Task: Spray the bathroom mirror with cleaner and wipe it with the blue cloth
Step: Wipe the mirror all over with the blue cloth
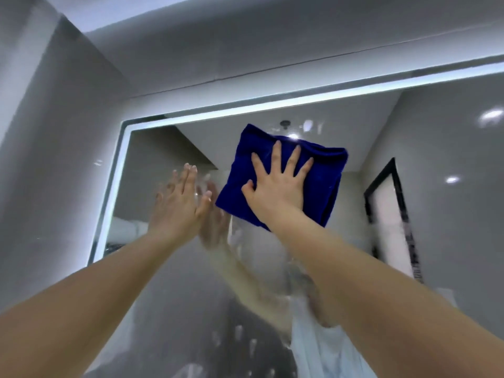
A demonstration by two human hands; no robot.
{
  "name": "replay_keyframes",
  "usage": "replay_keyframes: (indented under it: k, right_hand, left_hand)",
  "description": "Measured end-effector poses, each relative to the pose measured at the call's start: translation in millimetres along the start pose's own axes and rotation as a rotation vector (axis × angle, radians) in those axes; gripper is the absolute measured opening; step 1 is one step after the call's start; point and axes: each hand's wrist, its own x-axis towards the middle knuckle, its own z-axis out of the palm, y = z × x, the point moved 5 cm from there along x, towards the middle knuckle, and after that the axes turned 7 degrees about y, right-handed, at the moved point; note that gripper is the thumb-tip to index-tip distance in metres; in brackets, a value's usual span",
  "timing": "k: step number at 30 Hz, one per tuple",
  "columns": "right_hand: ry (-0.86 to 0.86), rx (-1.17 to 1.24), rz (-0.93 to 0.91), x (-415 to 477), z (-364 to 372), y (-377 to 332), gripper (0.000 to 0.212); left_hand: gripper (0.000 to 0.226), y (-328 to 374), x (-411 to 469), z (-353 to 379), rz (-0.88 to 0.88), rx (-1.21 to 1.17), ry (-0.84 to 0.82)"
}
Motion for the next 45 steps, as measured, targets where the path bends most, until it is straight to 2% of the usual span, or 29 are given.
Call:
replay_keyframes:
  k: [9,14,17,21,23,27,31,35,41,45]
  right_hand:
    - [0.042,-0.032,0.128,16,18,-93,0.062]
    - [0.076,-0.025,0.121,26,35,-164,0.062]
    - [0.097,-0.027,0.112,34,43,-188,0.062]
    - [0.096,-0.038,0.075,40,46,-198,0.062]
    - [0.093,-0.035,0.062,39,45,-199,0.062]
    - [0.106,-0.032,0.033,41,47,-197,0.062]
    - [0.079,-0.06,-0.079,45,49,-202,0.061]
    - [0.057,-0.079,-0.148,49,51,-210,0.06]
    - [0.038,-0.107,0.011,60,54,-246,0.06]
    - [0.066,-0.095,0.004,76,64,-292,0.06]
  left_hand:
    - [0.064,-125,23,18,0.053,0.046,-0.01]
    - [0.058,-159,18,24,0.188,0.072,-0.094]
    - [0.059,-171,19,23,0.245,0.02,-0.042]
    - [0.075,-211,20,23,0.107,0.038,0.089]
    - [0.078,-230,9,30,0.057,0.055,0.055]
    - [0.078,-252,-11,37,0.078,0.098,-0.015]
    - [0.079,-265,0,27,0.033,0.065,-0.012]
    - [0.079,-277,10,24,0.074,0.073,0.017]
    - [0.072,-302,33,18,0.144,0.061,-0.005]
    - [0.068,-335,50,16,0.2,0.046,0.01]
